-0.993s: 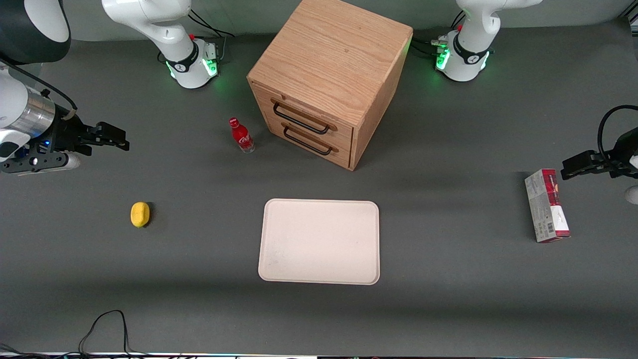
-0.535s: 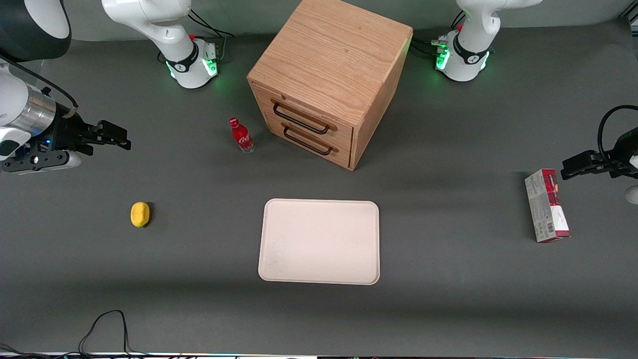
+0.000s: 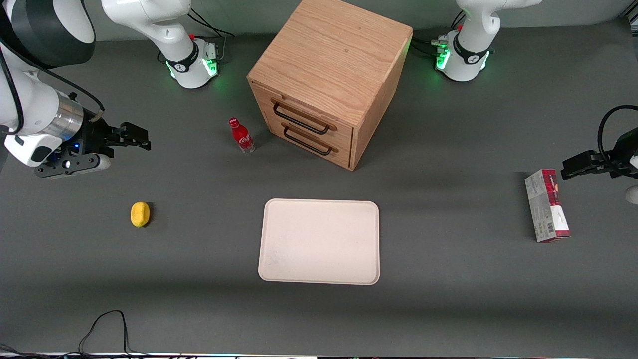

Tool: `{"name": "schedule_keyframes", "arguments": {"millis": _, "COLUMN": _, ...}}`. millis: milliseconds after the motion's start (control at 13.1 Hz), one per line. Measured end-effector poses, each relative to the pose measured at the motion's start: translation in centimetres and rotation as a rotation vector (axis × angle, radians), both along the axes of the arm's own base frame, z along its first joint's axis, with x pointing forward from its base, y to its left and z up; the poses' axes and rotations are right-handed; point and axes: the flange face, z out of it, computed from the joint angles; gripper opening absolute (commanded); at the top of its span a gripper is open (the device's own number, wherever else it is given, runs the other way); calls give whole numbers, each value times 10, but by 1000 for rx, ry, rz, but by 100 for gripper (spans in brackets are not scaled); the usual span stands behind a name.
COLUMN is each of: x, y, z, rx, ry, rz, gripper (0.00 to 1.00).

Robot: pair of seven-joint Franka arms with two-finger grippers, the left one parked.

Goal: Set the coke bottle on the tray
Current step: 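Move the right gripper toward the red Coca-Cola bottle beside the cabinet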

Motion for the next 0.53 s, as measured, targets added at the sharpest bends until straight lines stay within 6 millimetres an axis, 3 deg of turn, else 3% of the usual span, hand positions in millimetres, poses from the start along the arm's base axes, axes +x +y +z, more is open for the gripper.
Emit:
{"name": "schedule_keyframes", "arguments": {"millis": 306, "x": 0, "y": 9, "z": -5, "rx": 0, "ry": 9, "rz": 14, "gripper": 100}}
{"name": "schedule_keyframes", "arguments": {"millis": 535, "x": -10, "y": 66, "z": -6, "rx": -21, "ry": 20, "rz": -31, "gripper": 100}}
